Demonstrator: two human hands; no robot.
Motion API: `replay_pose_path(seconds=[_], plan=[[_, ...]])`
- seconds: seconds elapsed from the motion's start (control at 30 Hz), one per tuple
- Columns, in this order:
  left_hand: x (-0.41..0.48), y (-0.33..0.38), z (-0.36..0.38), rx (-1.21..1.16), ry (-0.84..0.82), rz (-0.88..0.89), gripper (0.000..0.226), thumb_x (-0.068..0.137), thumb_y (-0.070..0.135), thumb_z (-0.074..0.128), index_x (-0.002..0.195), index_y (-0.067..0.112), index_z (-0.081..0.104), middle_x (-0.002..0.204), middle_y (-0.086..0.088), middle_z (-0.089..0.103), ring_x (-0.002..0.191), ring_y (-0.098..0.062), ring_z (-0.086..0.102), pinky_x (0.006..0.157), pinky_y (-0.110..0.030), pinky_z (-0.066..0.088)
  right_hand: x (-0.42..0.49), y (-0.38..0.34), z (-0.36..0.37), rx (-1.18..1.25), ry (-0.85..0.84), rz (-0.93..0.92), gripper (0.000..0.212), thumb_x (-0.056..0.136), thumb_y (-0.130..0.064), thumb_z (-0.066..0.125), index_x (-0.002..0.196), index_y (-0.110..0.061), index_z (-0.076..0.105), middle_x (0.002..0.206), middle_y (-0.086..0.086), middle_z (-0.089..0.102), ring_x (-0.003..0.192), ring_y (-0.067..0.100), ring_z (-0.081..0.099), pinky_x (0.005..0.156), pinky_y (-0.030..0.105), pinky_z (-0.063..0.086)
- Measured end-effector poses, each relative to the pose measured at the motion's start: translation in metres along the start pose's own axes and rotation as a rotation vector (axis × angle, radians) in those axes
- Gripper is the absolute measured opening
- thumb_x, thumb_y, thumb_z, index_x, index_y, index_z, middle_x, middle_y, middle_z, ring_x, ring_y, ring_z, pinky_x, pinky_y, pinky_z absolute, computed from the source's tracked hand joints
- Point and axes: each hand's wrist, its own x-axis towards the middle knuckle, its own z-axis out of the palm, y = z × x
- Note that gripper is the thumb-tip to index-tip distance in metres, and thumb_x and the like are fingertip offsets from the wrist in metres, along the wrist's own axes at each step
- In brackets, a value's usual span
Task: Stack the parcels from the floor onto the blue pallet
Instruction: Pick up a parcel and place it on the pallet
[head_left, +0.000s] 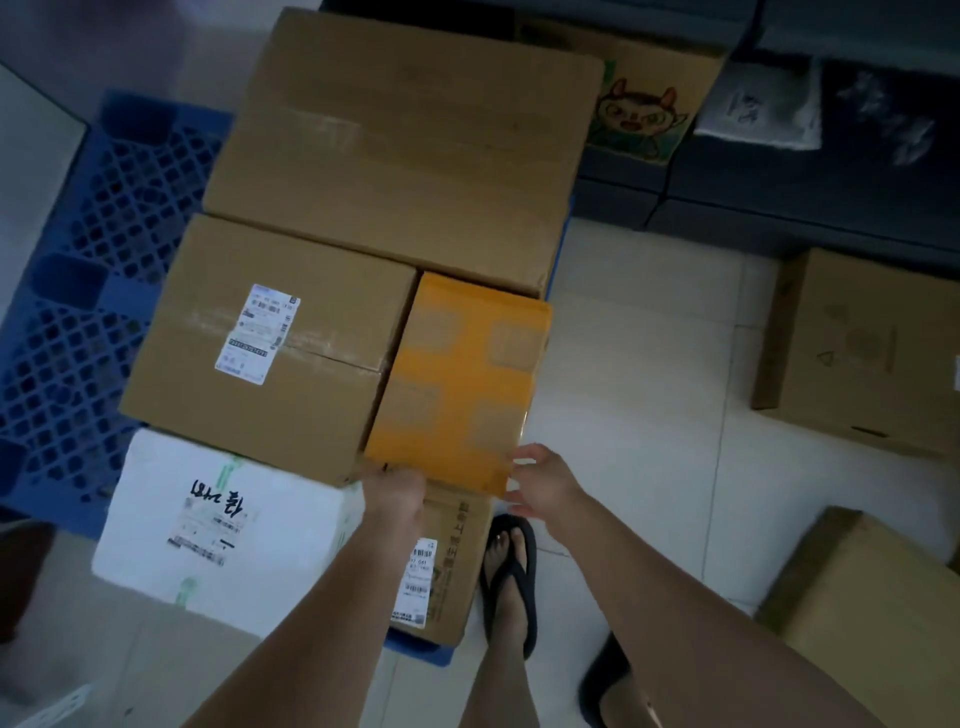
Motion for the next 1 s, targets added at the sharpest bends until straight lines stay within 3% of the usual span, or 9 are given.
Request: replay_pose_path(seconds=[0.13,0.37,0.47,0.57,0.63,0.7,0.8,0.93,1.0], plan=[[0.000,0.011,0.022,-0.238,-0.084,-0.262,0.041,0.094,-0.004,0.040,0.135,-0.001,0.042,0.137,-0.022,0.047,0.121,-0.032,0.051,0.103,-0.043,0.044,0.014,-0.015,-0.006,-0.084,-0.081,0.005,0.024,0.093,-0.005,0.040,0.103,-0.019,0.057,0.105,0.008,0.060,0.101,0.023,0.059,0.086,0.035,0.052],[-0.013,0.007,0.029,-0.137,-0.057,-0.263,0.040,0.092,-0.002,0.041,0.132,-0.001,0.044,0.138,-0.023,0.047,0.126,-0.035,0.049,0.099,-0.042,0.045,0.019,-0.017,-0.034,-0.083,-0.152,-0.050,0.024,0.095,-0.013,0.044,0.115,-0.019,0.057,0.124,0.006,0.060,0.104,0.021,0.060,0.087,0.035,0.050],[-0.038,-0.001,0.031,-0.073,-0.097,-0.427,0.021,0.090,-0.006,0.043,0.109,-0.002,0.052,0.126,-0.024,0.053,0.118,-0.037,0.053,0.099,-0.049,0.043,0.013,-0.014,-0.059,-0.241,-0.112,-0.114,0.033,0.094,-0.009,0.043,0.124,-0.013,0.054,0.122,0.013,0.058,0.103,0.026,0.059,0.076,0.029,0.048],[-0.081,-0.012,0.062,0.061,-0.238,-0.538,0.013,0.093,-0.003,0.039,0.093,-0.008,0.051,0.115,-0.024,0.055,0.122,-0.037,0.049,0.103,-0.048,0.038,0.000,-0.004,-0.109,-0.375,-0.117,-0.209,0.033,0.092,-0.006,0.044,0.123,-0.006,0.055,0.117,0.016,0.056,0.092,0.016,0.049,0.060,0.015,0.037],[-0.110,-0.021,0.102,0.166,-0.328,-0.521,0.021,0.095,0.001,0.036,0.084,-0.007,0.051,0.104,-0.021,0.057,0.119,-0.034,0.049,0.103,-0.045,0.036,-0.007,0.007,-0.158,-0.363,-0.082,-0.215,0.030,0.092,-0.008,0.048,0.120,-0.004,0.056,0.102,0.013,0.057,0.085,0.016,0.051,0.054,0.013,0.034],[-0.136,-0.024,0.160,0.254,-0.435,-0.433,0.020,0.095,0.003,0.037,0.080,0.001,0.051,0.090,-0.019,0.058,0.096,-0.031,0.054,0.090,-0.042,0.042,-0.013,0.023,-0.223,-0.267,0.002,-0.195,0.025,0.091,-0.009,0.049,0.114,-0.005,0.058,0.082,0.004,0.055,0.067,0.016,0.052,0.049,0.013,0.035],[-0.177,-0.023,0.260,0.384,-0.487,-0.257,0.015,0.094,0.003,0.039,0.085,0.005,0.050,0.085,-0.018,0.057,0.075,-0.028,0.053,0.070,-0.035,0.041,-0.026,0.070,-0.336,-0.223,0.170,-0.146,0.021,0.090,-0.009,0.047,0.108,-0.014,0.056,0.091,0.006,0.054,0.060,0.011,0.047,0.059,0.019,0.040],[-0.252,-0.033,0.403,0.504,-0.595,-0.047,0.035,0.097,0.003,0.032,0.128,0.002,0.047,0.098,-0.017,0.058,0.120,-0.034,0.052,0.100,-0.045,0.038,-0.049,0.157,-0.492,-0.270,0.357,0.000,0.039,0.093,-0.016,0.045,0.131,-0.007,0.048,0.128,0.012,0.054,0.116,0.026,0.054,0.090,0.028,0.042],[-0.293,-0.047,0.471,0.556,-0.694,-0.009,0.040,0.097,0.003,0.031,0.136,0.000,0.041,0.085,-0.013,0.057,0.109,-0.034,0.057,0.098,-0.043,0.039,-0.062,0.197,-0.558,-0.248,0.434,0.066,0.042,0.094,-0.019,0.044,0.134,-0.008,0.046,0.137,0.014,0.051,0.126,0.028,0.049,0.095,0.026,0.041]])
